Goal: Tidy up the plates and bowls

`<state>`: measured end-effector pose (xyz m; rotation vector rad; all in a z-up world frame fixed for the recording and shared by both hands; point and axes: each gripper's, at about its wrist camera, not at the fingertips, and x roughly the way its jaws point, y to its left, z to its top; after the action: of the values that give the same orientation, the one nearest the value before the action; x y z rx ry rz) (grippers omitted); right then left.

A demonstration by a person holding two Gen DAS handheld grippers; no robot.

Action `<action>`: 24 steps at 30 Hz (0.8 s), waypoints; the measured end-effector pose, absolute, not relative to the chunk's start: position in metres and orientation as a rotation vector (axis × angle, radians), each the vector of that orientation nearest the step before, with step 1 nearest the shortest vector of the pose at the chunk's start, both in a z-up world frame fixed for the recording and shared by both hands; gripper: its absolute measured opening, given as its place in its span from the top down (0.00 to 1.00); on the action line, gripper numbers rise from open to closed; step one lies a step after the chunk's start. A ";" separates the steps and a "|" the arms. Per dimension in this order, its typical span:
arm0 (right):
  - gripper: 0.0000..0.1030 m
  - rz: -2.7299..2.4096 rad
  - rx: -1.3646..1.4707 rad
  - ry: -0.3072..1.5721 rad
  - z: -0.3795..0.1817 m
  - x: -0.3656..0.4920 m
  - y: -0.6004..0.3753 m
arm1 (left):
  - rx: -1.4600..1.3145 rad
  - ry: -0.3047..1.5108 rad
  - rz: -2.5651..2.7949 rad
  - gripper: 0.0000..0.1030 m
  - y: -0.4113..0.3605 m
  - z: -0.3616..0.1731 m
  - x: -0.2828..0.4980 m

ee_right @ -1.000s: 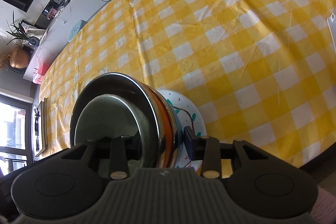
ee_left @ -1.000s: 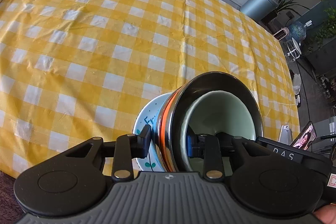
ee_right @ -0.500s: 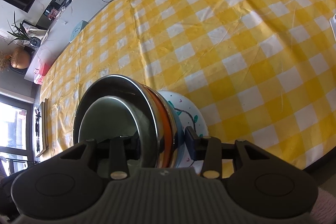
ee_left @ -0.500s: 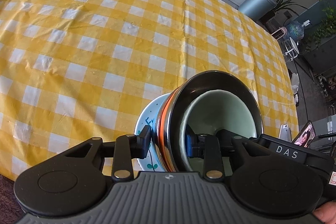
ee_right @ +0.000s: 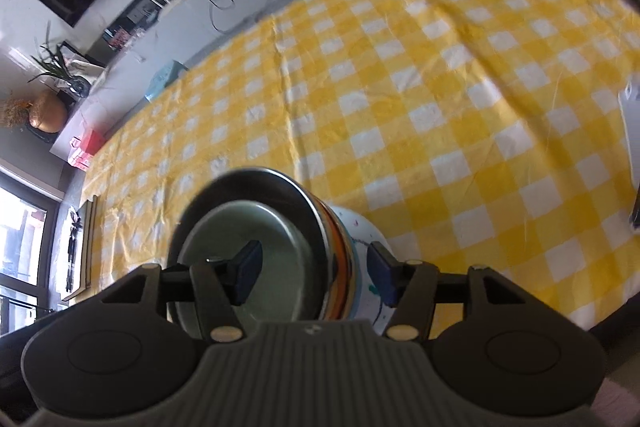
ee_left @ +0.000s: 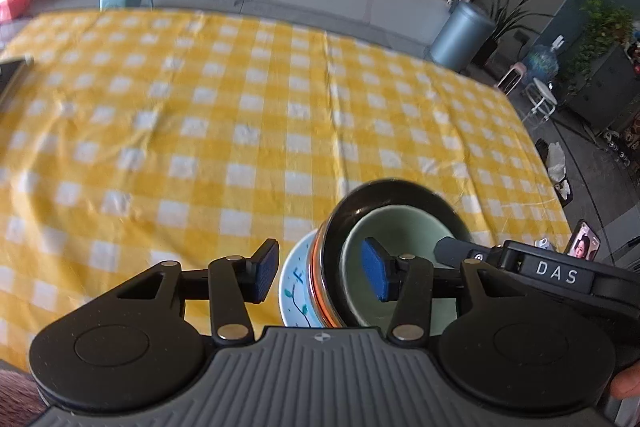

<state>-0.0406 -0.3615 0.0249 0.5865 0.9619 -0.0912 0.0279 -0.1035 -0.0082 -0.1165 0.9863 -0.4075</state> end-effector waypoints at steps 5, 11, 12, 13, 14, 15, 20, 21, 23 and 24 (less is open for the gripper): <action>0.44 -0.041 0.442 0.809 0.062 -0.068 -0.347 | -0.047 0.826 -0.441 0.46 -0.090 0.022 -0.002; 0.44 -0.010 0.279 0.664 0.088 -0.112 -0.328 | 0.096 0.634 -0.481 0.46 -0.083 0.042 -0.048; 0.44 -0.007 0.254 0.650 0.089 -0.118 -0.325 | 0.122 0.605 -0.485 0.46 -0.082 0.043 -0.056; 0.45 -0.004 0.230 0.638 0.090 -0.125 -0.321 | 0.144 0.582 -0.487 0.45 -0.083 0.043 -0.062; 0.45 -0.002 0.209 0.629 0.090 -0.131 -0.318 | 0.166 0.558 -0.488 0.45 -0.083 0.044 -0.070; 0.45 -0.002 0.189 0.621 0.090 -0.139 -0.315 | 0.184 0.540 -0.488 0.45 -0.083 0.043 -0.077; 0.45 -0.010 0.140 0.604 0.083 -0.167 -0.303 | 0.263 0.467 -0.480 0.39 -0.083 0.038 -0.109; 0.45 -0.009 0.132 0.598 0.081 -0.173 -0.299 | 0.280 0.456 -0.471 0.38 -0.083 0.036 -0.114; 0.45 -0.013 0.111 0.584 0.078 -0.183 -0.294 | 0.310 0.439 -0.453 0.37 -0.082 0.031 -0.123; 0.45 -0.015 0.096 0.575 0.076 -0.189 -0.290 | 0.316 0.436 -0.450 0.37 -0.082 0.029 -0.127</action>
<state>-0.1888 -0.2901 0.0760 0.0959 0.5752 -0.0148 -0.1271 -0.0819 0.0290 0.3156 0.4363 -0.4500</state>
